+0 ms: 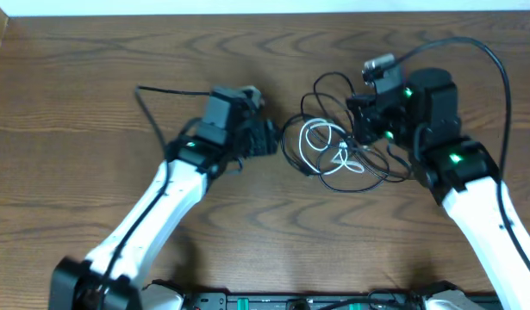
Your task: Untangle cables
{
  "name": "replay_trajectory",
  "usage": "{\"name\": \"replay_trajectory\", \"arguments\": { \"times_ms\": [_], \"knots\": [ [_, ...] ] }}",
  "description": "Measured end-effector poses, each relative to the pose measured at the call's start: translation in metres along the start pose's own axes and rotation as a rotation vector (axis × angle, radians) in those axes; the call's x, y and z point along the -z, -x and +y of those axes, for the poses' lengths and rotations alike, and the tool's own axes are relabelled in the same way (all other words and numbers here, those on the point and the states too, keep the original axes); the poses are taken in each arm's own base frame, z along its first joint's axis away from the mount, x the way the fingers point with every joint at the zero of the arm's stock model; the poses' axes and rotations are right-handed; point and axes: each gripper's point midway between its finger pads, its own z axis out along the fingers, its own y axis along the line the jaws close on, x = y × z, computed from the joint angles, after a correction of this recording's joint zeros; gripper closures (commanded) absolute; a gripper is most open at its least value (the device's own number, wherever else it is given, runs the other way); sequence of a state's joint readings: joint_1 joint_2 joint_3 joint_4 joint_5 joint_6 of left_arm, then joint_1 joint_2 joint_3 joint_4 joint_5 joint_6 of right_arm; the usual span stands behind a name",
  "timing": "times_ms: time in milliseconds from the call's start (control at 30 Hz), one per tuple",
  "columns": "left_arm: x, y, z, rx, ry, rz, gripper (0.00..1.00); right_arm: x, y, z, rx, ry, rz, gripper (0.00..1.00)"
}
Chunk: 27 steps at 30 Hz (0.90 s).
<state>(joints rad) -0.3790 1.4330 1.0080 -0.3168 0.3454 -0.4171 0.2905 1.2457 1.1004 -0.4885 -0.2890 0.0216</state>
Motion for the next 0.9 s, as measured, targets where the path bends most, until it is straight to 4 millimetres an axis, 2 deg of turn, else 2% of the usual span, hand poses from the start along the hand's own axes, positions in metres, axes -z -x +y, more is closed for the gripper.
{"name": "replay_trajectory", "arguments": {
  "times_ms": [33,100,167,200,267,333,367,400,433,467,500,567,600,667,700,800,833,867,900],
  "knots": [
    [0.013,0.015,-0.002,-0.001,-0.014,-0.061,0.37,0.005,-0.003,0.002,0.016,0.001,0.011,0.99],
    [0.034,0.031,-0.004,-0.002,-0.028,-0.136,0.37,0.009,-0.016,0.008,0.031,0.033,0.059,0.99],
    [0.043,0.036,-0.006,-0.005,-0.036,-0.161,0.37,0.009,-0.034,0.023,0.032,0.129,0.133,0.99],
    [0.043,0.035,-0.006,-0.005,-0.036,-0.158,0.37,0.011,-0.048,0.032,0.019,0.178,0.188,0.99],
    [0.042,0.033,-0.005,-0.002,-0.032,-0.151,0.37,0.013,-0.063,0.039,0.003,0.215,0.249,0.99],
    [0.042,0.033,-0.005,-0.001,-0.031,-0.149,0.37,0.022,-0.095,0.058,-0.012,0.28,0.39,0.99],
    [0.04,0.033,-0.004,-0.001,-0.03,-0.146,0.37,0.024,-0.1,0.062,-0.011,0.293,0.412,0.98],
    [0.039,0.032,-0.003,0.001,-0.027,-0.141,0.37,0.031,-0.113,0.069,-0.002,0.318,0.471,0.78],
    [0.037,0.031,-0.002,0.002,-0.026,-0.138,0.37,0.037,-0.125,0.076,0.009,0.341,0.521,0.62],
    [0.036,0.031,-0.001,0.004,-0.023,-0.133,0.37,0.042,-0.133,0.081,0.024,0.36,0.559,0.53],
    [0.035,0.03,-0.001,0.005,-0.022,-0.13,0.37,0.044,-0.135,0.083,0.042,0.371,0.566,0.52],
    [0.034,0.03,0.0,0.006,-0.021,-0.129,0.37,0.043,-0.137,0.08,0.073,0.353,0.573,0.52],
    [0.034,0.03,0.0,0.006,-0.021,-0.129,0.37,0.037,-0.134,0.068,0.098,0.282,0.554,0.39],
    [0.034,0.03,0.0,0.006,-0.021,-0.129,0.37,0.026,-0.124,0.047,0.108,0.151,0.515,0.22],
    [0.034,0.03,0.0,0.006,-0.02,-0.127,0.37,0.018,-0.111,0.027,0.098,0.025,0.46,0.22],
    [0.033,0.027,0.001,0.011,-0.014,-0.115,0.37,0.008,-0.083,-0.005,0.048,-0.163,0.344,0.18],
    [0.033,0.026,0.002,0.011,-0.013,-0.113,0.37,0.006,-0.079,-0.012,0.028,-0.198,0.327,0.18],
    [0.033,0.024,0.003,0.014,-0.009,-0.105,0.37,0.005,-0.078,-0.015,0.012,-0.211,0.323,0.24],
    [0.033,0.023,0.003,0.016,-0.007,-0.1,0.37,0.001,-0.081,-0.018,-0.002,-0.22,0.336,0.36]
  ]
}}
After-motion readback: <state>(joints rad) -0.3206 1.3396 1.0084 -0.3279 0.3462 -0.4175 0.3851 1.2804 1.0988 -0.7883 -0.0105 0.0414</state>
